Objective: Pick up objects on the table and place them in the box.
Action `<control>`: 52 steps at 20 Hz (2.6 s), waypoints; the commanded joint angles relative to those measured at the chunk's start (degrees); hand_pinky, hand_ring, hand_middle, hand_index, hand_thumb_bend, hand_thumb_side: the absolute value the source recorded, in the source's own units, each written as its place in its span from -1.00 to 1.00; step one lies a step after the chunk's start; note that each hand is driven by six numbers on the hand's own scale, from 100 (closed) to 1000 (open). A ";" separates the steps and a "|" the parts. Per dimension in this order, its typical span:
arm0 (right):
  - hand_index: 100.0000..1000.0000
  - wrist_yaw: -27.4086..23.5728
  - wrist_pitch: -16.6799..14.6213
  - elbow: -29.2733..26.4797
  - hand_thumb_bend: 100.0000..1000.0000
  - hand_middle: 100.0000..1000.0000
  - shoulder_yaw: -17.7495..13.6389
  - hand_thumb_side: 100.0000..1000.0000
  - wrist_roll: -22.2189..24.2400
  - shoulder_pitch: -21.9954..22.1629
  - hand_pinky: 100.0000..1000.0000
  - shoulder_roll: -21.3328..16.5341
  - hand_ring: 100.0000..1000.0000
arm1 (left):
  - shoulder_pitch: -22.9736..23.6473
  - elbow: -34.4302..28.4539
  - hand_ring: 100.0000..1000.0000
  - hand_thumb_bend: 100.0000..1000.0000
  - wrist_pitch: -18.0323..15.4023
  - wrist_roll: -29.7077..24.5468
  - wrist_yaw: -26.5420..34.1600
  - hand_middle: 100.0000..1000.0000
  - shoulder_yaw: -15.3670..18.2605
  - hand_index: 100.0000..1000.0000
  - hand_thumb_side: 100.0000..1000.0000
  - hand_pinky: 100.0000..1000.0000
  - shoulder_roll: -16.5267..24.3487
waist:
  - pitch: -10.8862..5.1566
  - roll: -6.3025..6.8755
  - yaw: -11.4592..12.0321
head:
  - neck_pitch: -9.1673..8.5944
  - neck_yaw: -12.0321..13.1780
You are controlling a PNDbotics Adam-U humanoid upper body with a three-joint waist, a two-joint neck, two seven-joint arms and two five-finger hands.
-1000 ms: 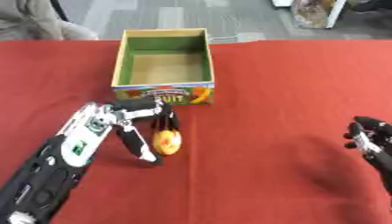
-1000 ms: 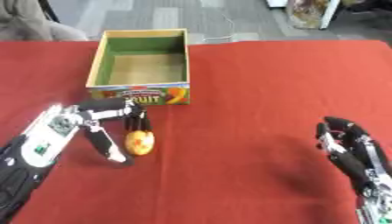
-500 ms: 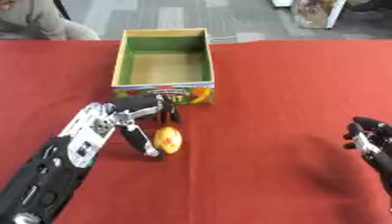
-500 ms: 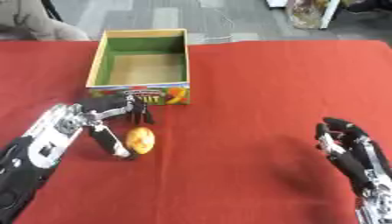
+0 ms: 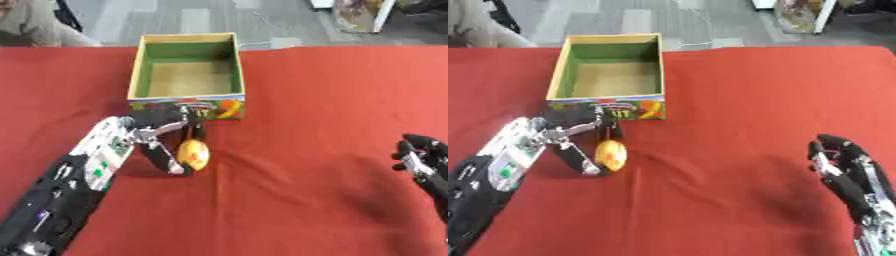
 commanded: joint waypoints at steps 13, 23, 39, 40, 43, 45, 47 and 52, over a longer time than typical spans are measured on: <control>0.46 0.07 -0.07 -0.54 -0.70 0.13 -0.34 -0.36 0.01 -0.62 0.03 -0.78 0.17 | -0.59 -0.61 -0.63 -0.35 -1.32 -4.47 -0.07 -0.62 0.29 -0.31 -1.00 -0.79 0.53 | -0.74 -0.16 0.11 | 0.32 -0.11; 0.46 0.07 0.00 -0.39 -0.73 0.13 -0.51 -0.37 -0.18 -0.45 0.03 -0.90 0.17 | -2.48 -9.11 -0.63 -0.47 -0.55 -9.09 8.06 -0.63 2.43 -0.31 -1.00 -0.80 3.23 | -1.08 0.03 0.44 | 0.46 -0.60; 0.46 -0.07 0.09 -0.35 -0.73 0.13 -0.33 -0.37 -0.03 -0.68 0.03 -0.90 0.17 | -10.50 -4.46 -0.59 -0.37 3.93 2.99 4.61 -0.60 7.06 -0.26 -1.00 -0.77 5.08 | -1.24 0.05 -0.15 | -0.40 -0.58; 0.46 -0.08 0.08 -0.35 -0.73 0.13 -0.31 -0.37 -0.01 -0.70 0.03 -0.90 0.17 | -11.16 -2.81 -0.59 -0.36 4.03 4.89 3.24 -0.60 7.23 -0.26 -1.00 -0.77 4.70 | -1.23 0.02 -0.23 | -0.49 -0.53; 0.46 -0.05 0.08 -0.33 -0.73 0.13 -0.21 -0.37 0.08 -0.67 0.03 -0.84 0.17 | -13.64 2.43 -0.58 -0.36 4.77 10.77 -1.36 -0.59 8.52 -0.26 -1.00 -0.75 3.33 | -1.17 -0.06 -0.62 | -0.72 -0.35; 0.46 -0.01 0.07 -0.32 -0.73 0.13 -0.12 -0.37 0.18 -0.71 0.03 -0.80 0.17 | -15.38 6.25 -0.54 -0.35 5.44 14.75 -5.01 -0.56 9.39 -0.23 -1.00 -0.71 2.34 | -1.10 -0.06 -0.95 | -0.82 -0.17; 0.46 0.01 0.07 -0.31 -0.73 0.13 -0.02 -0.37 0.29 -0.77 0.03 -0.76 0.17 | -16.92 10.22 -0.52 -0.34 6.41 18.47 -8.55 -0.53 10.43 -0.26 -1.00 -0.67 1.35 | -1.03 -0.05 -1.27 | -0.90 -0.02; 0.46 0.08 0.06 -0.27 -0.73 0.13 0.25 -0.37 0.59 -0.85 0.03 -0.62 0.17 | -19.77 19.86 -0.44 -0.32 10.56 27.67 -15.12 -0.46 13.87 -0.17 -1.00 -0.56 -1.03 | -0.81 -0.06 -2.17 | -1.12 0.52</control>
